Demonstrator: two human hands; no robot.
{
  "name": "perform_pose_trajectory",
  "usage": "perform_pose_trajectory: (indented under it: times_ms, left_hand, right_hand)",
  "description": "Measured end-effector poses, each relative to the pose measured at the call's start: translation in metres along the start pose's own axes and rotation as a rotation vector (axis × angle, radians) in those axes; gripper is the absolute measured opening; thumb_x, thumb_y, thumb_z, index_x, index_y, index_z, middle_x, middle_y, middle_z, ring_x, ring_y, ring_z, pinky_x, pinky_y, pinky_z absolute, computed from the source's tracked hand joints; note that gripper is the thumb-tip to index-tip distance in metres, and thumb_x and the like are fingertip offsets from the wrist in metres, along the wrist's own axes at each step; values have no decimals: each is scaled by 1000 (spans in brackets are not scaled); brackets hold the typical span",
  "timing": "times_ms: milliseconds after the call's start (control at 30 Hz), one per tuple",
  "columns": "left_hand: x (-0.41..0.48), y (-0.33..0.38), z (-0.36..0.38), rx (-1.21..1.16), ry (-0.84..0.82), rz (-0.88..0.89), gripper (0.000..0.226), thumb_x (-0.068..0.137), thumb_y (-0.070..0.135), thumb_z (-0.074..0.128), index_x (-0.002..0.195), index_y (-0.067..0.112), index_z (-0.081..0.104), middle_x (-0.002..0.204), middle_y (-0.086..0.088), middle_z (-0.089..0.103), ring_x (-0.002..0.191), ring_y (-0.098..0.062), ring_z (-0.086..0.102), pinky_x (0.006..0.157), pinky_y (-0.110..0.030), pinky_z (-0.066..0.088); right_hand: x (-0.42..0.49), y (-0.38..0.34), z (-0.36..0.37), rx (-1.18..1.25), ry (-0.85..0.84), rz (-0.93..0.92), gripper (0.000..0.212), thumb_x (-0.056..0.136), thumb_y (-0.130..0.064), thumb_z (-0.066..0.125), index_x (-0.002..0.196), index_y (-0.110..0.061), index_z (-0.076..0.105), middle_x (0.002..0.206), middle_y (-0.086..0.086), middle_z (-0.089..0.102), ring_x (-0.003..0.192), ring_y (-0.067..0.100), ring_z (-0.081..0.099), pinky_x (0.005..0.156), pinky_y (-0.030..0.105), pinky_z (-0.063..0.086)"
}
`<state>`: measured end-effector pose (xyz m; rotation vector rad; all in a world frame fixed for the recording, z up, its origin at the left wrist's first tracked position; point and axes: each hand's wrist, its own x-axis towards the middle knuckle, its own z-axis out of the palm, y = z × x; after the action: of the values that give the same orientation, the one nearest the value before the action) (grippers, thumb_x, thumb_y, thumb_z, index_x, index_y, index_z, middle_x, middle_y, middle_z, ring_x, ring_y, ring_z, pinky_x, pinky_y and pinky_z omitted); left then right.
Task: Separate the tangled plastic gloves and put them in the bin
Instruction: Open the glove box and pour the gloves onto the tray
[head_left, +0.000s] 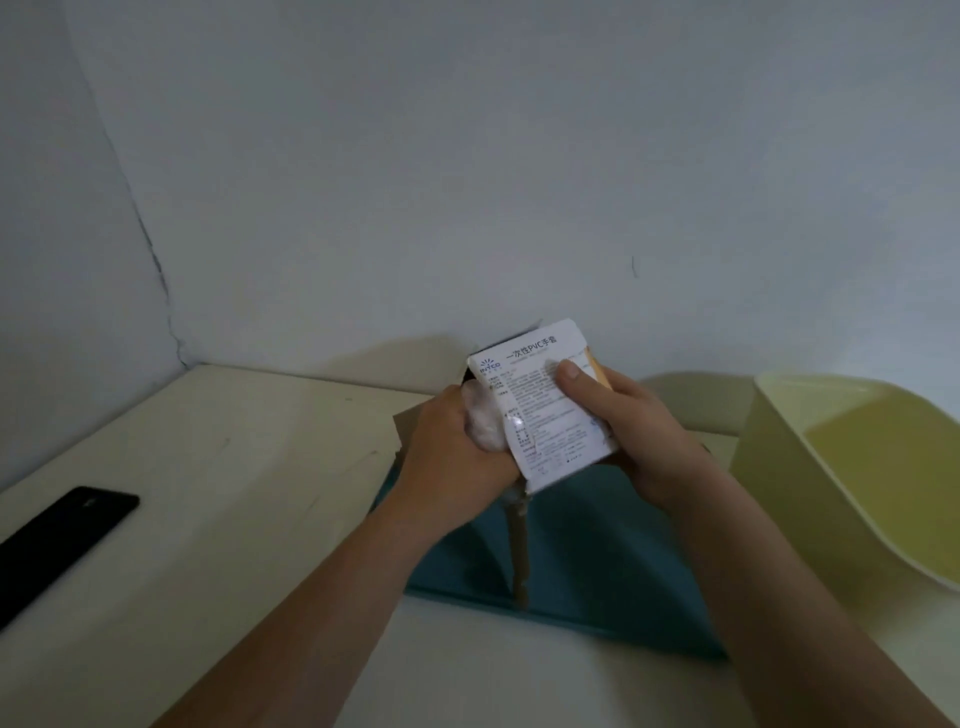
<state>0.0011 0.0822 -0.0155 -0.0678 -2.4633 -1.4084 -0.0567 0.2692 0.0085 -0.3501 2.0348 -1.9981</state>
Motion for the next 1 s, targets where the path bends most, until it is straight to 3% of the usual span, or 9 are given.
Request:
perform_pose_trajectory:
  times_ms: [133,233,367,467,600,767,900,933,1000]
  left_hand:
    - [-4,1,-13,84,-5,-3,23,66,40,77,83,25,74,78,8,76,73,-10,74,66,-41,65]
    - [2,2,-22,309,8,-17,61,60,59,76,115,32,70,100,13,65,95,-13,66,80,-42,61]
    - [-3,12,-28,500,-121,64,64,67,51,81,124,33,60,102,15,46,107,-15,46,81,-33,45]
    - [-9,17,-33,563,-238,48,64,70,51,78,128,35,57,109,11,48,113,-18,44,86,-32,42]
    - [-13,14,-40,864,-325,-55,91,63,70,62,145,36,44,132,0,51,127,-25,43,108,-40,42]
    - [-7,20,-26,788,-181,-8,103,75,47,79,160,33,23,151,-1,43,134,-28,47,105,-43,46]
    - [-5,32,-31,648,-353,-7,108,71,45,64,166,34,13,175,1,4,161,-25,-1,130,-47,10]
    - [-6,35,-33,563,-338,7,105,68,44,56,165,32,18,175,2,6,161,-23,0,130,-46,10]
    - [-9,38,-34,386,-255,125,86,71,37,52,156,25,44,164,5,33,154,-19,26,127,-38,24]
  right_hand:
    - [-15,-32,-15,-90,104,-71,44,79,-36,86,118,-19,74,101,7,80,94,30,78,81,42,63]
    - [-24,-57,-21,-194,160,-112,52,73,-35,90,120,-23,71,93,5,81,83,24,79,73,40,65]
    - [-27,-70,-22,-293,321,-187,81,56,-57,95,127,-28,69,107,4,77,87,19,78,81,43,65]
    - [-30,-72,-24,-292,382,-218,81,56,-60,94,128,-31,69,111,2,74,90,17,76,82,39,64]
    - [-37,-72,-31,-188,514,-274,76,66,-54,92,132,-28,65,113,2,72,92,17,75,78,35,63]
    - [-40,-64,-29,-27,512,-229,79,62,-59,93,130,-29,65,109,1,77,93,19,77,87,45,63]
    - [-50,-58,-34,30,542,-238,75,72,-50,90,135,-24,60,111,7,74,91,19,76,80,37,64]
    - [-52,-58,-36,45,562,-251,71,74,-49,89,134,-25,59,113,7,72,93,19,75,77,33,62]
    - [-54,-57,-40,88,593,-261,66,76,-49,88,130,-27,57,116,6,70,97,19,74,77,31,61]
